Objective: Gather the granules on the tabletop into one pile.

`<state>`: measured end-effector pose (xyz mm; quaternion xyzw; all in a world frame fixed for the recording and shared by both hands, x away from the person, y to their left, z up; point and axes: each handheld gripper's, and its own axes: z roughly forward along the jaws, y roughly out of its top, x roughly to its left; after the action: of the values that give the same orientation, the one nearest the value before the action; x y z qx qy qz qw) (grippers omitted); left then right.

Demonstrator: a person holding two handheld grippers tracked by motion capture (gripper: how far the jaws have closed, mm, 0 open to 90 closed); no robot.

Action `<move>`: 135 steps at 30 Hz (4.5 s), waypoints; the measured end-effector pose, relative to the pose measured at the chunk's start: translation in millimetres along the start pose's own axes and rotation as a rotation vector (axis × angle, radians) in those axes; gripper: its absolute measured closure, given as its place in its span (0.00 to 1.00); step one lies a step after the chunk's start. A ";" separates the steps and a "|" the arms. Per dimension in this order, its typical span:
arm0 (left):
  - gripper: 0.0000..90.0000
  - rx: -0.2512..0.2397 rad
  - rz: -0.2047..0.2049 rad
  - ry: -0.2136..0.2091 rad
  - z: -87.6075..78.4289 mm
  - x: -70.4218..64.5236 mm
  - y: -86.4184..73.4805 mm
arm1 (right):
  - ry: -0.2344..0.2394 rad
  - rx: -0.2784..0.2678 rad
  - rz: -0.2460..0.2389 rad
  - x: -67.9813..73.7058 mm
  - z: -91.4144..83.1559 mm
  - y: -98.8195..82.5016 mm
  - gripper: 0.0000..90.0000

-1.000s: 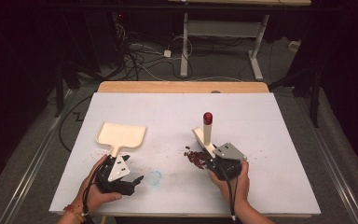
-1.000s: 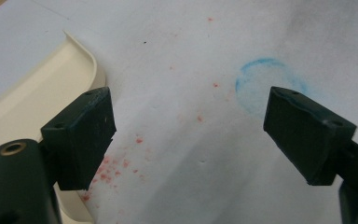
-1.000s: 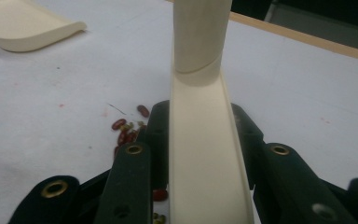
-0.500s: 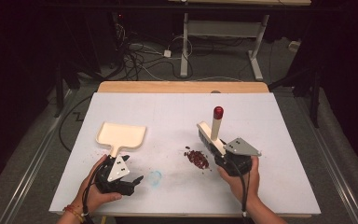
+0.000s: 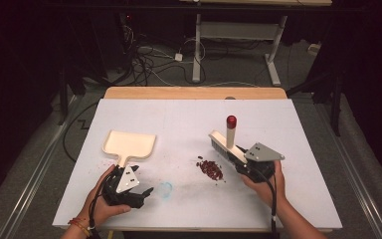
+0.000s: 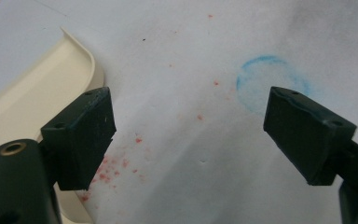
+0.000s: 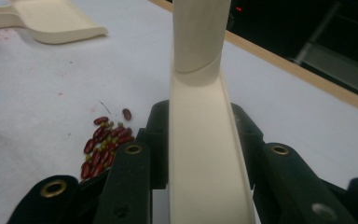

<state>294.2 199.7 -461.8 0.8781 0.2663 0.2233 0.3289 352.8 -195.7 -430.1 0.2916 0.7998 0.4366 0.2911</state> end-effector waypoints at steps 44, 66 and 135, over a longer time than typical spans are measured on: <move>0.18 0.002 0.007 0.014 -1.3 -0.1 -2.3 | 0.299 -0.054 -0.119 -29.0 -22.4 11.9 0.75; 0.18 -0.005 0.027 0.048 -1.7 -1.2 2.0 | 0.366 0.179 0.083 -56.8 -115.2 -32.2 0.74; 0.17 0.053 0.075 0.014 10.4 -6.5 4.5 | -0.129 0.407 0.226 -144.1 0.8 -47.2 0.73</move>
<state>296.6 188.1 -467.2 0.8943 0.2414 0.2346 0.2949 438.5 -320.3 -441.0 0.4590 0.8134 0.2766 0.2261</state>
